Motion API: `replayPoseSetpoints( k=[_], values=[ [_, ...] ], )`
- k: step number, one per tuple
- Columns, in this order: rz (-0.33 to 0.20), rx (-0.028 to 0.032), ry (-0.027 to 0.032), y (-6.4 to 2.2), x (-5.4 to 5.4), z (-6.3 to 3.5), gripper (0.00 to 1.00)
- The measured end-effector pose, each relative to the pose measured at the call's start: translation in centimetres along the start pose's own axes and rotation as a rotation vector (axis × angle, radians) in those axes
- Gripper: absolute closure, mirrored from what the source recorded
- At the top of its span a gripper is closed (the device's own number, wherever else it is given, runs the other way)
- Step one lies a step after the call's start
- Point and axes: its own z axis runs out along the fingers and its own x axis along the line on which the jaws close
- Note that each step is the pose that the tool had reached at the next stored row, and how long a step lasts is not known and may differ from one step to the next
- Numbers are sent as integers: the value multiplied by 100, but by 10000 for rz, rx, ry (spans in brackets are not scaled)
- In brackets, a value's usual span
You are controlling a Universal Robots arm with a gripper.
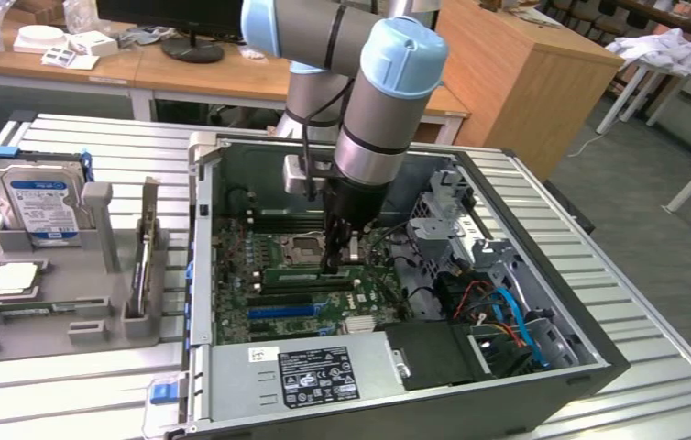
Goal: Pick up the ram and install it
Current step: 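Insert the ram into the slot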
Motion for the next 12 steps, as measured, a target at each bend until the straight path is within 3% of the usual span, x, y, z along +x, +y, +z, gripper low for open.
replayPoseSetpoints(
  k=[12],
  values=[
    [-49,-1,2,0,0,13,88]
  ],
)
